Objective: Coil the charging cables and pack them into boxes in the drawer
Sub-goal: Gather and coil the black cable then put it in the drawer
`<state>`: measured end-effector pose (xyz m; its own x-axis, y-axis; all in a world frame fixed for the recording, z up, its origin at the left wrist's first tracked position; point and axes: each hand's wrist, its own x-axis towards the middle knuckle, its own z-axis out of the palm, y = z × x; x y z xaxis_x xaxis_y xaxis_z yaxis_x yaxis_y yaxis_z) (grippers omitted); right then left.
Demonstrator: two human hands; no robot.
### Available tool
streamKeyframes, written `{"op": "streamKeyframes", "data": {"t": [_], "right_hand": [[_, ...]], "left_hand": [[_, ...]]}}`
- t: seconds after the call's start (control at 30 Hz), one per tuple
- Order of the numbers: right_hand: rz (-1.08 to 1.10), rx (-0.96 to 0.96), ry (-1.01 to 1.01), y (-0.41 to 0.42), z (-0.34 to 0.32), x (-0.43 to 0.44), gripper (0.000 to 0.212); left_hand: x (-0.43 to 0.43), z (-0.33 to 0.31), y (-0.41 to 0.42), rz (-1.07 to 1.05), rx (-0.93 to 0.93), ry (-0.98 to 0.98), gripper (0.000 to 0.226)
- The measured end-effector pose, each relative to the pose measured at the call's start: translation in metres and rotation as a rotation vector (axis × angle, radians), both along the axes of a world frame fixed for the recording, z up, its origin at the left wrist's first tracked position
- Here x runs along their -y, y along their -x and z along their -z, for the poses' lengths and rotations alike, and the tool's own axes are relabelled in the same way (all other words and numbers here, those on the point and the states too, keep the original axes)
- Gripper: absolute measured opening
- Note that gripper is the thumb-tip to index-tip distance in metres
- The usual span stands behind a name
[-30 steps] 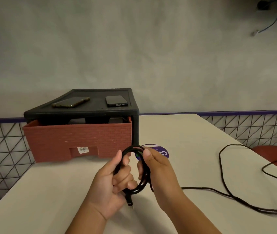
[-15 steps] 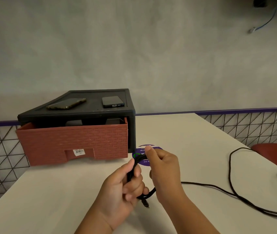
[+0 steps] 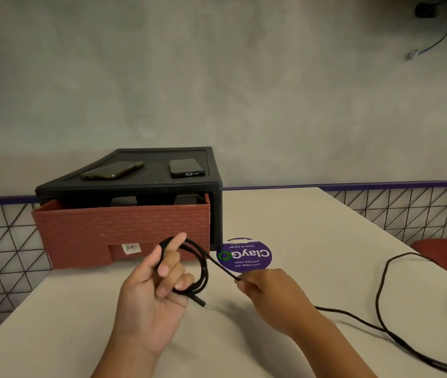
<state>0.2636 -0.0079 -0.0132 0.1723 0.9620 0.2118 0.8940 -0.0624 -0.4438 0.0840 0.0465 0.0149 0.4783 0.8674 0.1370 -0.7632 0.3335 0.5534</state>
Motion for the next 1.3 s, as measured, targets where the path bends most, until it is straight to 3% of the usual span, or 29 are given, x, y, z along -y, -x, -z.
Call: {"op": "streamKeyframes", "data": {"t": [0.1,0.27,0.37,0.43,0.57,0.8,0.93,1.07,1.23,1.3], "right_hand": [[-0.113,0.11,0.105,0.016,-0.007,0.006,0.021],[-0.276,0.23,0.16,0.04,-0.015,0.011,0.021],[-0.296,0.268,0.11,0.04,-0.017,0.015,0.022],[-0.311,0.297,0.108,0.039,-0.018,0.017,0.025],[-0.331,0.302,0.076,0.038,-0.02,0.017,0.026],[-0.367,0.146,-0.026,0.028,-0.033,0.023,0.017],[-0.253,0.044,-0.187,0.009,-0.04,0.026,0.01],[-0.163,0.032,-0.438,-0.01,-0.028,0.02,0.02],[-0.074,-0.012,-0.632,-0.011,-0.021,0.014,0.024],[-0.084,-0.153,-0.604,-0.006,-0.017,0.012,0.024]], "left_hand": [[0.0,-0.001,0.0,-0.095,-0.081,-0.052,0.072],[0.009,0.001,-0.01,-0.183,-0.332,-0.222,0.021],[0.017,0.011,-0.02,-0.247,-0.697,-0.511,0.028],[0.022,0.015,-0.026,-0.258,-0.845,-0.654,0.032],[0.022,0.019,-0.03,-0.271,-0.911,-0.712,0.032],[0.022,0.022,-0.028,-0.283,-1.087,-0.812,0.03],[0.025,0.018,-0.027,-0.177,-1.004,-0.688,0.013],[0.029,0.01,-0.028,0.058,-0.783,-0.554,0.049],[0.024,0.002,-0.014,0.267,-0.516,-0.344,0.041],[0.022,0.003,-0.011,0.307,-0.404,-0.258,0.049]]}}
